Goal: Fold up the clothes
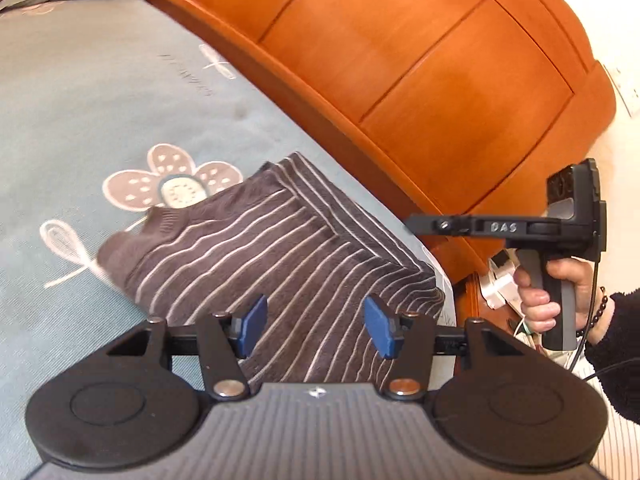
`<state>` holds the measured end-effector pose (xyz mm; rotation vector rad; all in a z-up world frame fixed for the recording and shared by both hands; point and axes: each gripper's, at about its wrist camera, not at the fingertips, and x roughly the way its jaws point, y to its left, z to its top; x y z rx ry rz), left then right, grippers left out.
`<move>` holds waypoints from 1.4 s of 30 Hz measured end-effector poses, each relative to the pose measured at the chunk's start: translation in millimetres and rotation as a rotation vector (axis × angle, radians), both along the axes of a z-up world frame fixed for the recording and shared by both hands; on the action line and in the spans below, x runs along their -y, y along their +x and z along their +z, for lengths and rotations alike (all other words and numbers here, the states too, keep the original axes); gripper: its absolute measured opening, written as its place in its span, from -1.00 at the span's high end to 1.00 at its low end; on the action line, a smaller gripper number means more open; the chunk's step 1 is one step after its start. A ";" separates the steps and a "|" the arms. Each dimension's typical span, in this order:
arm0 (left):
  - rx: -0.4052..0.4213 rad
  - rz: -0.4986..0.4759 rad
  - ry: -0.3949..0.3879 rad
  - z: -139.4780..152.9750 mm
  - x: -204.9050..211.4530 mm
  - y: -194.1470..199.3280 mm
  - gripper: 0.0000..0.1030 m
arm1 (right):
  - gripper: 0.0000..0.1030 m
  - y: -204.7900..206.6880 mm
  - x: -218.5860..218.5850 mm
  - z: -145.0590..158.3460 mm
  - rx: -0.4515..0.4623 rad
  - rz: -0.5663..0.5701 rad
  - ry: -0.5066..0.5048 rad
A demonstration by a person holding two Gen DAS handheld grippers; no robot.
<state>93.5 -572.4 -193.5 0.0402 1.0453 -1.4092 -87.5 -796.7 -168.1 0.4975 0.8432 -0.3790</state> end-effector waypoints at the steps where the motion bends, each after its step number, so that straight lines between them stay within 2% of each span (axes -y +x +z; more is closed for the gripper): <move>1: 0.035 -0.013 0.010 -6.8 11.4 -3.8 -0.04 | 0.43 5.0 -3.6 -11.1 -0.048 0.008 -0.029; 2: 0.062 -0.019 0.027 -14.6 19.7 -6.0 -0.04 | 0.48 9.4 -4.4 -24.8 -0.106 -0.002 -0.084; 4: 0.086 -0.021 0.079 -33.2 32.4 -6.6 -0.04 | 0.58 10.5 5.8 -49.9 -0.147 -0.058 -0.116; 7: 0.082 -0.005 0.090 -47.5 40.4 -4.0 -0.08 | 0.58 4.9 22.8 -71.0 -0.098 -0.113 -0.039; 10: 0.074 0.010 0.105 -33.1 35.7 -3.9 -0.04 | 0.58 -11.1 25.9 -57.9 -0.029 -0.189 0.021; 15: 0.091 -0.002 0.073 -8.9 21.3 -7.1 -0.05 | 0.56 -71.4 -5.3 -19.3 0.059 -0.321 0.018; 18: 0.098 -0.021 0.062 1.0 27.1 -11.1 -0.06 | 0.56 -95.5 -28.6 -18.8 0.044 -0.349 0.021; 21: 0.139 -0.048 0.026 9.9 41.6 -16.6 -0.13 | 0.56 -98.2 -37.2 -28.7 0.061 -0.336 0.006; 24: 0.180 -0.067 0.024 10.1 72.4 -20.7 -0.15 | 0.56 -92.2 -29.7 -47.4 0.099 -0.357 0.019; 27: 0.198 -0.079 0.017 7.3 112.5 -19.7 -0.15 | 0.56 -85.3 -23.0 -69.3 0.042 -0.379 -0.013; 32: 0.277 -0.103 -0.005 -1.1 180.5 -20.9 -0.16 | 0.60 -104.4 -9.4 -88.4 0.072 -0.409 0.113; 38: 0.382 -0.140 0.128 -50.1 249.4 -13.5 -0.15 | 0.61 -121.8 1.8 -93.4 0.134 -0.425 0.211; 40: 0.451 -0.157 0.142 -55.0 262.6 -17.9 -0.16 | 0.64 -127.7 4.2 -93.0 0.161 -0.441 0.239; 42: 0.462 -0.160 0.172 -56.5 271.8 -19.1 -0.16 | 0.63 -133.0 3.4 -85.7 0.211 -0.437 0.241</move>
